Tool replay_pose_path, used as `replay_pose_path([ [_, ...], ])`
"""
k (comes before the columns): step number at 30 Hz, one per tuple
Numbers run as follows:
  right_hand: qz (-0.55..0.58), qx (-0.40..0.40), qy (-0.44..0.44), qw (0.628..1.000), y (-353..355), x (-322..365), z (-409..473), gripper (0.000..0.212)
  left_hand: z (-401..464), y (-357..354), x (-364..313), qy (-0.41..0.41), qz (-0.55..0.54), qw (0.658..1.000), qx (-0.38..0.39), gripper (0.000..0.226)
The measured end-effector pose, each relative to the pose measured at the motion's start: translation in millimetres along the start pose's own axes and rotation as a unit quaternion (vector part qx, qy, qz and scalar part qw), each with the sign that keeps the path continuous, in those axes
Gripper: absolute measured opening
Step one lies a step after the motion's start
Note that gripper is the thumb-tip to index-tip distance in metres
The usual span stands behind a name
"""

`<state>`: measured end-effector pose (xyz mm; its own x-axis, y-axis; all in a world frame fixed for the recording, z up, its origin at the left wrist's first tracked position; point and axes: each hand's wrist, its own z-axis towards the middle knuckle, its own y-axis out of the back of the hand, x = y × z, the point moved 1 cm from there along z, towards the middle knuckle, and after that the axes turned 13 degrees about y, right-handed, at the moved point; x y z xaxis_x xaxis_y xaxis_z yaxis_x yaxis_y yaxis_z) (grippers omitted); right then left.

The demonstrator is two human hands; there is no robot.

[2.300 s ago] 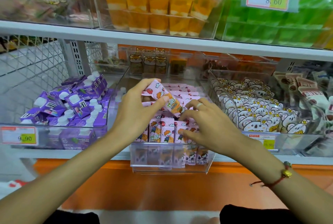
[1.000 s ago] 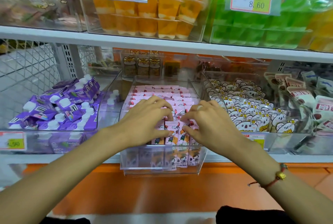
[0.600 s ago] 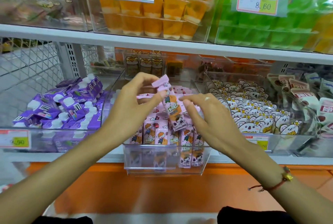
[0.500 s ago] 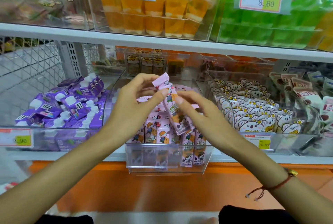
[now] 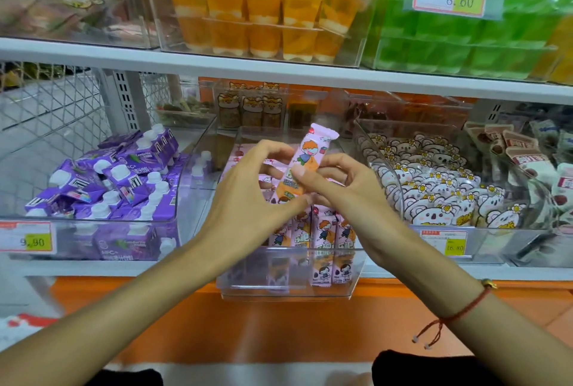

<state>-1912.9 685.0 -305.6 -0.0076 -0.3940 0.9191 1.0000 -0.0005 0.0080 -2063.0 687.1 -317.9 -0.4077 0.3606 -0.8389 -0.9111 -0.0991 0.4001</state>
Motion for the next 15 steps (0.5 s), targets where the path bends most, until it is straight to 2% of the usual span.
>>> replay_pose_path([
  [4, 0.037, 0.046, -0.007, 0.998, 8.0, 3.4, 3.4, 0.037, 3.8, 0.7, 2.4, 0.001, -0.027, 1.0, 0.005, 0.043],
  [7, 0.039, 0.081, 0.002, 0.996, 9.5, 4.7, 2.4, 0.028, 2.9, -2.9, 6.0, 0.006, -0.031, 0.999, 0.038, 0.037],
  [13, -0.026, -0.032, 0.049, 0.998, 9.7, 2.1, -0.1, 0.028, 2.8, -4.4, 7.1, -0.04, 0.037, 0.998, -0.023, 0.037],
  [15, -0.043, -0.03, 0.059, 0.997, 9.1, 2.8, -0.5, 0.027, 1.4, -4.6, 7.0, -0.028, 0.026, 0.999, -0.018, 0.035],
])
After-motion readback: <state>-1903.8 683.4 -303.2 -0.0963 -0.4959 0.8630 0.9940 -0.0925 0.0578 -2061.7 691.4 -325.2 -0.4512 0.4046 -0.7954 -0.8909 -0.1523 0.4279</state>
